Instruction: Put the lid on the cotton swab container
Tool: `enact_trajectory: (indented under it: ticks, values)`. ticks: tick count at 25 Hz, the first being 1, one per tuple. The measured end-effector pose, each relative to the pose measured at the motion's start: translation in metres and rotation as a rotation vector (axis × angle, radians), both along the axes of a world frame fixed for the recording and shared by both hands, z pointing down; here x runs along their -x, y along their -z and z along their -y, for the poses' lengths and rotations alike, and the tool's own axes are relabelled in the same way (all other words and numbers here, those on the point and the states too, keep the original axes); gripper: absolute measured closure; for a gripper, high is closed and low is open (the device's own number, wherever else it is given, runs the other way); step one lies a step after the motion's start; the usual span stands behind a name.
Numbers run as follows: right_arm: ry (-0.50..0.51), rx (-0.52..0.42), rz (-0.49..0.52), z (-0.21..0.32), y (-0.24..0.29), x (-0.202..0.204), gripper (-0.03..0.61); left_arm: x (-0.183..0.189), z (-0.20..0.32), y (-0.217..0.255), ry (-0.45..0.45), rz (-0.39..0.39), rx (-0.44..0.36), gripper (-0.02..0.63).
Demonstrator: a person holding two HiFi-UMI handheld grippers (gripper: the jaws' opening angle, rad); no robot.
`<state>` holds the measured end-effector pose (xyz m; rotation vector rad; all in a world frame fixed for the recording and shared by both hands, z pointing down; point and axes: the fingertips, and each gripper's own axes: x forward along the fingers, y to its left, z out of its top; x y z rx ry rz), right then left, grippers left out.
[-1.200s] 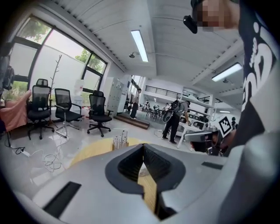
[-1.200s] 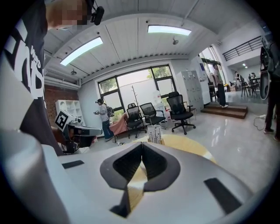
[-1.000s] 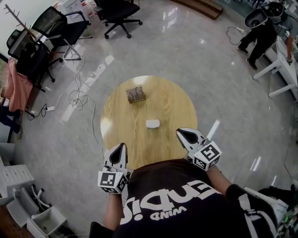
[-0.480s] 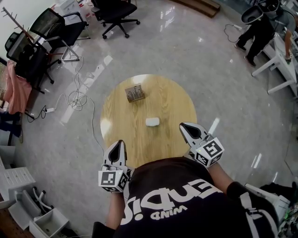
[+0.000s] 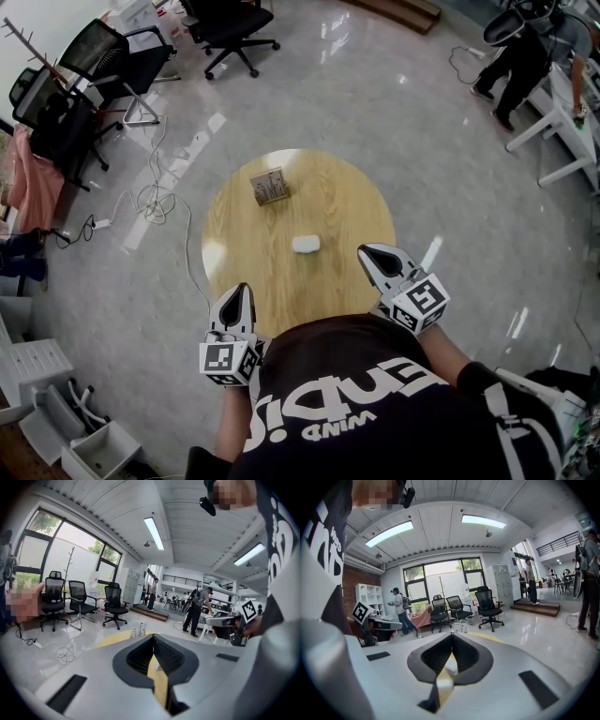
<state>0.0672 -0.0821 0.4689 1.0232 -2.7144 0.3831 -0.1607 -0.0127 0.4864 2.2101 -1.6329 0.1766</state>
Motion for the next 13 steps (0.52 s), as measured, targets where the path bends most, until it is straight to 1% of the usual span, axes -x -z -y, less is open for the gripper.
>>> enact_trajectory:
  ticks: [6, 13]
  values:
    - [0.011, 0.004, 0.001, 0.0001, 0.0003, 0.0022, 0.575, 0.0022, -0.0024, -0.0046, 0.008, -0.012, 0.016, 0.602]
    - [0.017, 0.018, -0.006, -0.0028, -0.0038, 0.0038, 0.575, 0.0074, -0.0028, -0.0053, 0.037, -0.056, 0.032, 0.603]
